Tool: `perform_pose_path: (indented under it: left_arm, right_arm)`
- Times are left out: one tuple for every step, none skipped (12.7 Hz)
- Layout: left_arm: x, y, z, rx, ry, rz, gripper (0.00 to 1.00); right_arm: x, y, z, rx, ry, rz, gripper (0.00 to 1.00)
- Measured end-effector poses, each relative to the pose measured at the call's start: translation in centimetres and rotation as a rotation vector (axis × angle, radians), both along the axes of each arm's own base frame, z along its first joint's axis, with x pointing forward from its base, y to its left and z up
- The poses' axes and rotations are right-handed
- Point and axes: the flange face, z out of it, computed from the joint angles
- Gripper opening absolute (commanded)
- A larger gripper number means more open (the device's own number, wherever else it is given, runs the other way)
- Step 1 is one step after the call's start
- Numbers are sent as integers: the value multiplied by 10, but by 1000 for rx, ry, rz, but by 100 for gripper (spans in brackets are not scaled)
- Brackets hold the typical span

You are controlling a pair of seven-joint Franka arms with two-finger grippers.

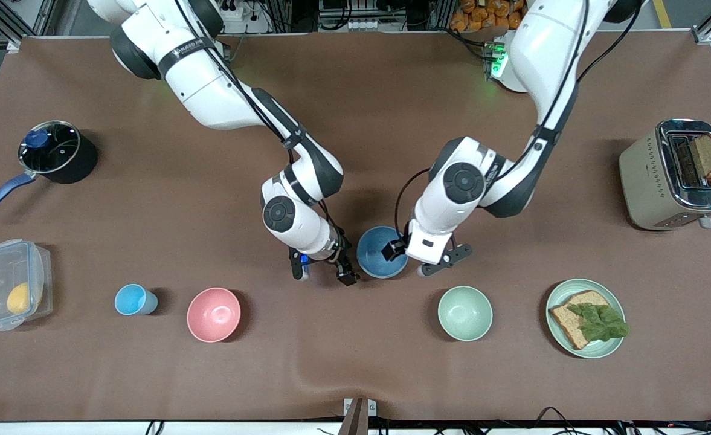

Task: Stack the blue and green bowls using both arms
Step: 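Open the left gripper and lift it away from the stacked bowls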

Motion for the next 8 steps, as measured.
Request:
perform_pose_path:
  left_arm:
    - [6,15,25,6,-15,8,100]
    - [12,33,54,18,-26,6,100]
    - [14,53,84,30,-36,-7,100]
    - [14,73,114,47,-41,-28,100]
    - [11,92,142,65,-43,-55,100]
    - [7,110,169,83,-47,-85,100]
    - [1,129,193,99,-50,-114,100]
    - [-4,149,213,119,-42,-145,100]
  right_arm:
    - [0,0,0,0,0,0,100]
    - [0,0,0,0,0,0,100]
    - [0,0,0,0,0,0,100]
    - [1,-1,0,-1,-4,0,100]
    - [3,-3,1,-3,-12,4,100]
    - [7,-8,2,-5,-20,11,100]
    - [13,-17,4,-13,-19,25,100]
    - [20,-28,6,-22,-11,45,100]
